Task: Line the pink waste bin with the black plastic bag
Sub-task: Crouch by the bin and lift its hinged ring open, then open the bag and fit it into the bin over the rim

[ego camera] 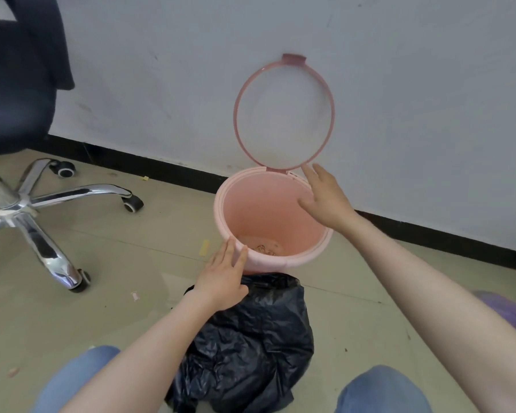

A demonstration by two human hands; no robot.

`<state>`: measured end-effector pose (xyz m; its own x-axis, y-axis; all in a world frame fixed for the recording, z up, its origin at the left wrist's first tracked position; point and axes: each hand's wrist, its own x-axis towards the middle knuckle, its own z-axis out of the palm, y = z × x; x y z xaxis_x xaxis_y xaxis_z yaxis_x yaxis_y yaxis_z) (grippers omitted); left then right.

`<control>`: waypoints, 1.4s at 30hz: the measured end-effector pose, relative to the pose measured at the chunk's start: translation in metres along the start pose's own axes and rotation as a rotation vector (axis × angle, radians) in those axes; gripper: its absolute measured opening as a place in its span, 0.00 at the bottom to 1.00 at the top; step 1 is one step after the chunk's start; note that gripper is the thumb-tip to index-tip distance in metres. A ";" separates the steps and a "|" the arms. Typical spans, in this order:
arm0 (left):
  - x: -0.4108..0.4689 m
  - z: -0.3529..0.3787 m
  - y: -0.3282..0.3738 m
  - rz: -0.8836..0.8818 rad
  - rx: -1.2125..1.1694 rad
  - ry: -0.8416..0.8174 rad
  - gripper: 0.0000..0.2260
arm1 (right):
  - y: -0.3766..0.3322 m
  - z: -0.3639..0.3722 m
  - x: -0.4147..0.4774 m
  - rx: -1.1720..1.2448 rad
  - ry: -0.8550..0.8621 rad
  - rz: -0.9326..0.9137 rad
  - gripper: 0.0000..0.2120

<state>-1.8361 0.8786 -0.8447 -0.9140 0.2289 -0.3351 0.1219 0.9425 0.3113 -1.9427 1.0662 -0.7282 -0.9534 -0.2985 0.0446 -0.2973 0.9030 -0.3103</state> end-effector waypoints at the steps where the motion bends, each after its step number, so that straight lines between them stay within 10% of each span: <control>1: -0.001 0.000 -0.001 0.003 -0.022 -0.002 0.34 | -0.003 0.006 -0.017 0.028 0.052 -0.036 0.30; 9: -0.027 0.054 -0.020 -0.088 -0.153 0.012 0.35 | -0.002 0.110 -0.142 -0.085 -0.020 -0.335 0.16; 17: -0.024 0.098 -0.016 -0.049 -0.051 -0.176 0.36 | 0.023 0.181 -0.158 -0.338 -0.455 -0.006 0.41; 23: -0.032 0.126 -0.004 -0.020 -0.072 -0.240 0.38 | 0.044 0.197 -0.178 -0.505 -0.441 0.087 0.40; 27: -0.033 0.126 0.005 0.022 -0.058 -0.213 0.38 | 0.042 0.179 -0.186 -0.498 -0.248 -0.006 0.17; 35: -0.021 0.082 0.072 0.348 -0.073 -0.075 0.40 | 0.057 0.068 -0.183 -0.411 0.089 -0.153 0.12; 42: -0.025 0.001 0.123 0.424 -0.173 0.385 0.44 | 0.055 -0.056 -0.169 -0.453 0.358 -0.405 0.02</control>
<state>-1.7978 0.9890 -0.7986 -0.8778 0.4413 0.1862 0.4715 0.7274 0.4987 -1.8007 1.1838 -0.6993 -0.6986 -0.5884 0.4071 -0.5507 0.8054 0.2191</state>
